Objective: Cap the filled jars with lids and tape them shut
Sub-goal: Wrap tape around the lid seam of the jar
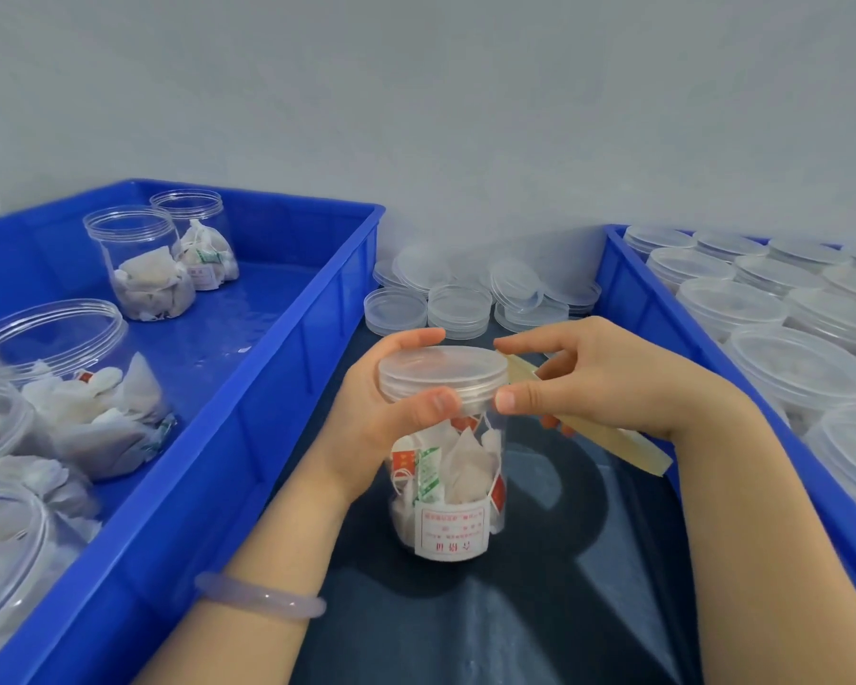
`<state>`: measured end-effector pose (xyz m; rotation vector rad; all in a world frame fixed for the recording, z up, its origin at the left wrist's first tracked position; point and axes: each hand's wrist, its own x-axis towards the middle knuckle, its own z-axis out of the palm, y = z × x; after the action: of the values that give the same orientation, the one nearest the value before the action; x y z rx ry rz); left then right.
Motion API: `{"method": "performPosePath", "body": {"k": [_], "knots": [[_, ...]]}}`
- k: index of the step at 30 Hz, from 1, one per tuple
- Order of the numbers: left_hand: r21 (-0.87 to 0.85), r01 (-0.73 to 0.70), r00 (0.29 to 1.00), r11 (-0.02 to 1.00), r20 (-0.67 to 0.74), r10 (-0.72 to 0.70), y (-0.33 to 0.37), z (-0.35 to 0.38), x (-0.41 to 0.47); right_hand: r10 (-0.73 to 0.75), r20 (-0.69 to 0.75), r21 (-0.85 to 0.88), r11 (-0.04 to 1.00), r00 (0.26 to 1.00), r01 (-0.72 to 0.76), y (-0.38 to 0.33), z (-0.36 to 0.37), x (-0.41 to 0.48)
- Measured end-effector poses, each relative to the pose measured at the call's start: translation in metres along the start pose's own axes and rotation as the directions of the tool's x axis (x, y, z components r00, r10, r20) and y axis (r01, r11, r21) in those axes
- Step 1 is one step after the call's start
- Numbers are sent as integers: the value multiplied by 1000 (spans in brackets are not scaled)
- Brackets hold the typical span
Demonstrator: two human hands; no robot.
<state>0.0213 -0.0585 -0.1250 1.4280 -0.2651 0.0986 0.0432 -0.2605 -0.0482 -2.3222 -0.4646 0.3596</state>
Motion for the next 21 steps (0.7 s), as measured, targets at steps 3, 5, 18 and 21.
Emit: {"method": "performPosePath", "body": {"k": [3,5,18,21], "knots": [[-11,15,999,1000,37,-14,-1,1,-1,9,45,29,1000,999,-10,4,4,3],[-25,17,999,1000,37,-17,-3,0,-1,1,56,41,999,998,-3,4,7,6],[277,-51,991,960,-107,83,4,5,-3,63,-81,-105,992,995,-72,-2,7,5],[367,-29,983,930,-156,93,4,9,-2,88,-44,-174,980,995,-94,-6,9,5]]}}
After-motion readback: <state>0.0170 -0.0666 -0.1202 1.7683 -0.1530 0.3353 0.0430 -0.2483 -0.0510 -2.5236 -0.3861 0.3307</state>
